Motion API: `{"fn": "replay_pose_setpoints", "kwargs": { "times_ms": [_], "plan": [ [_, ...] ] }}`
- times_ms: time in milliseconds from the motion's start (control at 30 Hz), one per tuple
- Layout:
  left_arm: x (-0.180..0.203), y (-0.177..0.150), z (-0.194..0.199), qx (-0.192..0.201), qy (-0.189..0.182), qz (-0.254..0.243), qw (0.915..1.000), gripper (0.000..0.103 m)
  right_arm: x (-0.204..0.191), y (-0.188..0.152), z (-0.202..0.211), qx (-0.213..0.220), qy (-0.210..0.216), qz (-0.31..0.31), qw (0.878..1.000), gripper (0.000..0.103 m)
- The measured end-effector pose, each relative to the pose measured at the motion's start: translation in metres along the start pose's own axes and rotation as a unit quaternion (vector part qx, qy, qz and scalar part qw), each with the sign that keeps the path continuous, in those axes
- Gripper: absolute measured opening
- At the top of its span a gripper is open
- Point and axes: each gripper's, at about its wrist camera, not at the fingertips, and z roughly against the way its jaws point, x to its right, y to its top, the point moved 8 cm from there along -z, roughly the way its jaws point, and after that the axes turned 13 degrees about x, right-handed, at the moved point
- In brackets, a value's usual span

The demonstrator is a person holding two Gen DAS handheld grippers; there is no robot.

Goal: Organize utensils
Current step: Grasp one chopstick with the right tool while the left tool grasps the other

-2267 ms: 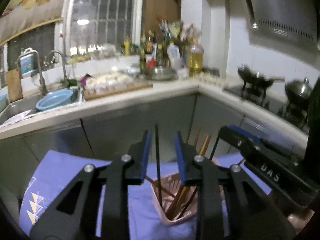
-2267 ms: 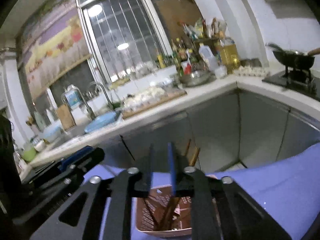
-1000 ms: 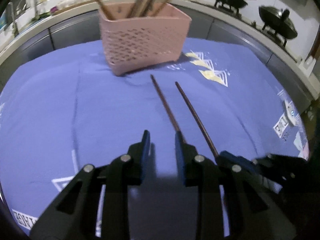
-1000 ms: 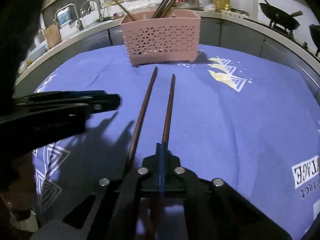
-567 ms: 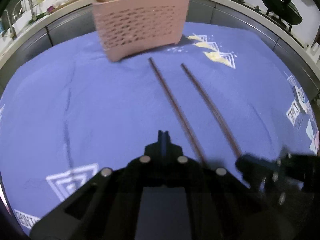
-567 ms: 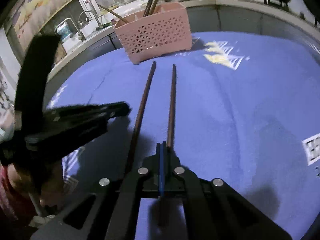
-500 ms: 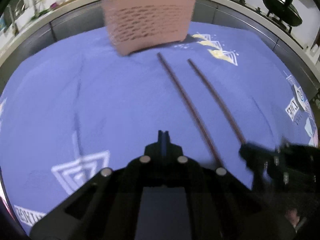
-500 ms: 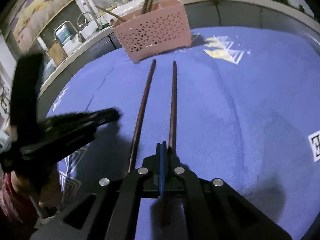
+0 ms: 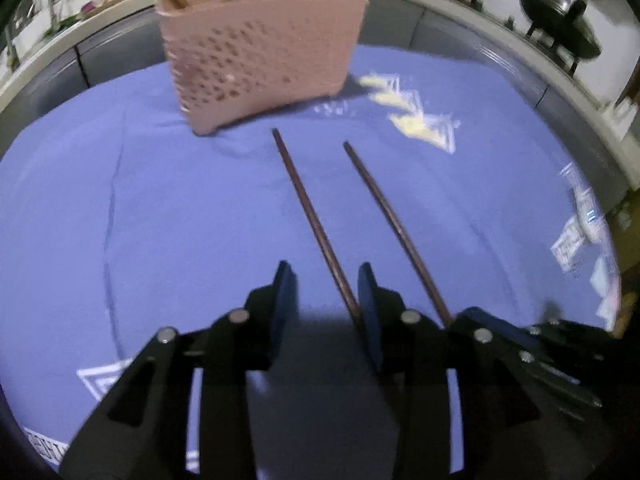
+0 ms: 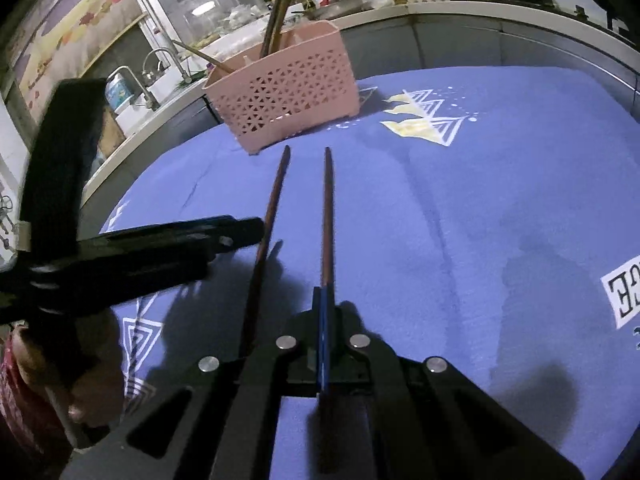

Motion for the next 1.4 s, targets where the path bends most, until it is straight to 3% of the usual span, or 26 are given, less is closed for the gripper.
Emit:
{"fn": "replay_pose_setpoints", "kwargs": {
  "times_ms": [67, 133, 200, 533, 567, 633, 667, 700, 733, 867, 1000, 1067, 1267, 1333, 1367, 1400],
  "plan": [
    [0.002, 0.002, -0.001, 0.013, 0.022, -0.021, 0.9995, 0.03, 0.003, 0.001, 0.0, -0.001, -0.001, -0.002, 1.0, 0.001],
    [0.0, 0.0, 0.003, 0.015, 0.016, -0.021, 0.9995, 0.01, 0.003, 0.002, -0.002, 0.0, 0.0, -0.001, 1.0, 0.001],
    [-0.006, -0.005, 0.009, 0.014, 0.012, -0.015, 0.9997, 0.006, 0.002, 0.004, -0.005, -0.002, 0.008, -0.002, 1.0, 0.001],
    [-0.048, -0.067, 0.068, 0.019, -0.002, -0.011, 0.9998, 0.006, -0.007, 0.016, -0.013, -0.002, 0.039, -0.027, 0.999, 0.005],
    [-0.048, -0.07, 0.069, 0.017, -0.004, -0.014, 0.9998, 0.006, -0.007, 0.017, -0.014, -0.001, 0.039, -0.029, 0.999, 0.012],
    [-0.049, -0.07, 0.069, 0.012, -0.007, -0.016, 0.9998, 0.007, -0.006, 0.021, -0.016, 0.005, 0.036, -0.039, 0.999, 0.04],
    [-0.05, -0.07, 0.067, 0.01, -0.008, -0.014, 0.9998, 0.007, -0.006, 0.025, -0.014, 0.016, 0.037, -0.047, 0.998, 0.063],
    [-0.052, -0.066, 0.065, 0.009, -0.007, -0.009, 0.9999, 0.007, -0.007, 0.028, -0.012, 0.026, 0.038, -0.049, 0.998, 0.072],
    [-0.055, -0.063, 0.062, 0.008, -0.006, -0.003, 0.9999, 0.007, -0.009, 0.032, -0.01, 0.036, 0.037, -0.044, 0.998, 0.073],
    [-0.061, -0.048, 0.051, 0.01, 0.0, 0.008, 0.9999, 0.007, -0.015, 0.039, -0.014, 0.033, 0.004, 0.019, 0.999, 0.072],
    [-0.058, -0.028, 0.037, 0.014, 0.012, -0.01, 0.9998, 0.007, -0.009, 0.045, -0.043, -0.014, -0.011, 0.044, 0.999, 0.041],
    [-0.056, -0.019, 0.027, 0.012, 0.02, -0.021, 0.9995, 0.007, -0.008, 0.051, -0.061, -0.028, -0.013, 0.057, 0.998, 0.036],
    [-0.057, 0.004, 0.006, 0.001, 0.029, -0.029, 0.9991, 0.007, -0.006, 0.069, -0.1, -0.048, -0.024, 0.077, 0.996, 0.035],
    [-0.055, 0.011, -0.002, 0.004, 0.033, -0.039, 0.9987, 0.007, -0.007, 0.074, -0.107, -0.049, -0.032, 0.097, 0.994, 0.022],
    [-0.054, 0.012, -0.004, 0.009, 0.033, -0.044, 0.9985, 0.007, -0.007, 0.074, -0.11, -0.052, -0.035, 0.104, 0.993, 0.006],
    [-0.052, 0.014, -0.006, 0.012, 0.033, -0.051, 0.9981, 0.006, -0.009, 0.074, -0.111, -0.058, -0.023, 0.101, 0.993, 0.005]
  ]
}}
